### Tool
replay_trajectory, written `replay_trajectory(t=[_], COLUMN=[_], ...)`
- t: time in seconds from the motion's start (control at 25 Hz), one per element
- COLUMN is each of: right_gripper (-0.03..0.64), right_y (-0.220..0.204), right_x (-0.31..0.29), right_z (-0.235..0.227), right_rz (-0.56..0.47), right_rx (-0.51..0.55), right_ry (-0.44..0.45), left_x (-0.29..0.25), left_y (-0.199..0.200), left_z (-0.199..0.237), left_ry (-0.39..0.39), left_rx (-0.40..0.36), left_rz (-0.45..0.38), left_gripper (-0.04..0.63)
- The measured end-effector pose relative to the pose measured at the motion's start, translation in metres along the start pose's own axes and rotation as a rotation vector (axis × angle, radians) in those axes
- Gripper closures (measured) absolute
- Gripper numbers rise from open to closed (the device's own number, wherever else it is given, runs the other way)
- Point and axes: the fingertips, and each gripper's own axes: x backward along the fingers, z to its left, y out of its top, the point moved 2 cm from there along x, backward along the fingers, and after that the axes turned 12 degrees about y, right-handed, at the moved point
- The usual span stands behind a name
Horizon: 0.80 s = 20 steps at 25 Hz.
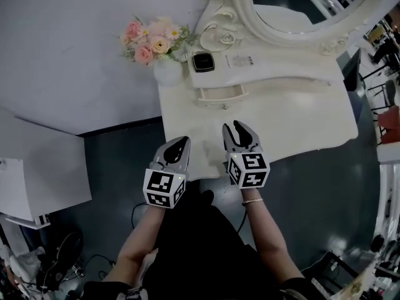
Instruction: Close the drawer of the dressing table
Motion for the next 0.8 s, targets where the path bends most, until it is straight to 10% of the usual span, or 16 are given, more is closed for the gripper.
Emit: replay_trajectory(t=[0.8], right_gripper=[0.486], right_y=[-0.013], right_x=[-0.072], right_z=[-0.043], right_rz=[0.148], right_rx=[0.000], right_ry=[-0.078], left_x=[-0.042], left_y=[-0.010], left_z=[0.031], left_ry=[-0.003], left_rx=[0.065], left_rz=[0.053], left_gripper=[0.588])
